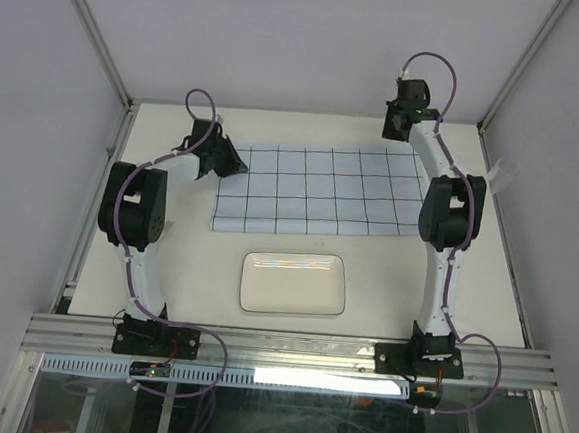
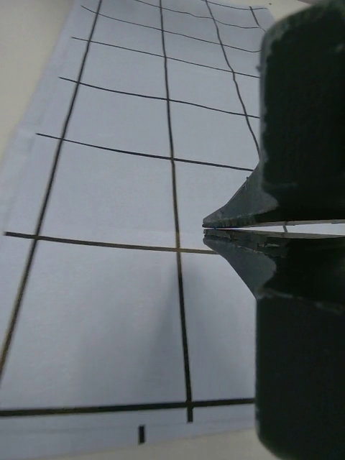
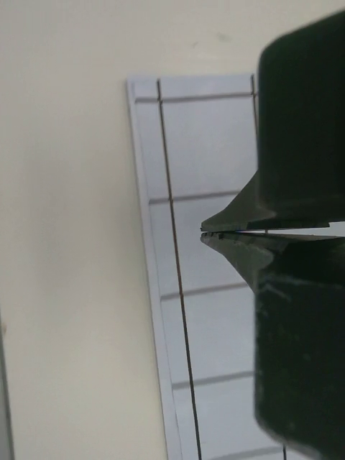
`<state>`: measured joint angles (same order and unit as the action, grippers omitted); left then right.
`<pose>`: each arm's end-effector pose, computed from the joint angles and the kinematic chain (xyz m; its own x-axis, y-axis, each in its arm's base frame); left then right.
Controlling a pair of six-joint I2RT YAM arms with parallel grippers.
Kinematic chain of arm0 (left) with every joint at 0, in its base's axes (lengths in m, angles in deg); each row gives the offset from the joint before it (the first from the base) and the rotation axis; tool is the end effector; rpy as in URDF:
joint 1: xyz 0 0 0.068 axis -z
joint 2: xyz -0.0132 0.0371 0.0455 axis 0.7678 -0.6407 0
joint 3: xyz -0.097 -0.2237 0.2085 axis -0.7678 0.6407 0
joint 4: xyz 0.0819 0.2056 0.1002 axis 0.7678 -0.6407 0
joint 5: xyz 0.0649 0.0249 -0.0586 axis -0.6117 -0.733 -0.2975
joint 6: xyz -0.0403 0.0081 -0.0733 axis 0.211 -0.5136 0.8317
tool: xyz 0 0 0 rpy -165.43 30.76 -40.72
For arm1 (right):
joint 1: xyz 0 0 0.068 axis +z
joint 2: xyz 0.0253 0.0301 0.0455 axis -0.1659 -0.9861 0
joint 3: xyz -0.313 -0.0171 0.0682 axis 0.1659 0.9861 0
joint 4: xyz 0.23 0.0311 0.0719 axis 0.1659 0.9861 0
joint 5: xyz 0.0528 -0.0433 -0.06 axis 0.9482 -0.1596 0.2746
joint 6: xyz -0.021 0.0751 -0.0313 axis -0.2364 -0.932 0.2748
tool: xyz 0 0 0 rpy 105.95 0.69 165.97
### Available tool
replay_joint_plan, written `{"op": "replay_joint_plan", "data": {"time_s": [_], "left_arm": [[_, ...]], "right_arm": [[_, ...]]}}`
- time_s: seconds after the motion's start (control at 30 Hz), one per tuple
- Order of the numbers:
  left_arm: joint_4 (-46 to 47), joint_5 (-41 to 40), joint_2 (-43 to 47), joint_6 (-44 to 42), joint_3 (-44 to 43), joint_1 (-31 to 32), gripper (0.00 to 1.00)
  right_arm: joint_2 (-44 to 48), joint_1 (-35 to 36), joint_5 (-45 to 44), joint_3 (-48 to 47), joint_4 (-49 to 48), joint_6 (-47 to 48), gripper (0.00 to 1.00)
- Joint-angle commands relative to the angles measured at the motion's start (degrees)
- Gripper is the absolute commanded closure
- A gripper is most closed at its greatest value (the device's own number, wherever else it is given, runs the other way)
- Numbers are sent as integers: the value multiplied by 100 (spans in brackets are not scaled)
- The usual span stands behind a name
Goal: Set the dinner table for one person
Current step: Flatten out the napkin at the center of the board.
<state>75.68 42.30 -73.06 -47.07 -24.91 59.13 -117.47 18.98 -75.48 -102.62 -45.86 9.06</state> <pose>0.4608 -0.0894 0.2048 -0.7539 -0.4249 -0.5011 -0.1296 0.8439 -0.5206 0.5549 0.0895 0.2654 -0.6851 0.0065 -0.7284 -0.0566 0.9965 0.0621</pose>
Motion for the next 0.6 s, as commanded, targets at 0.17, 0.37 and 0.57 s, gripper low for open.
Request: {"op": "replay_joint_plan", "data": {"time_s": [0.17,0.37,0.57], "left_arm": [[1305,376,770,566,1253,362,94],[1406,432,994,652,1735,472,94],[1490,457,927,683,1922,521,94]], "right_arm": [[125,-240,-1835,-175,1389,487,100],[170,-440,-2040,208,1395,431,100],[3,-559,-2461,152,1649,413,100]]}}
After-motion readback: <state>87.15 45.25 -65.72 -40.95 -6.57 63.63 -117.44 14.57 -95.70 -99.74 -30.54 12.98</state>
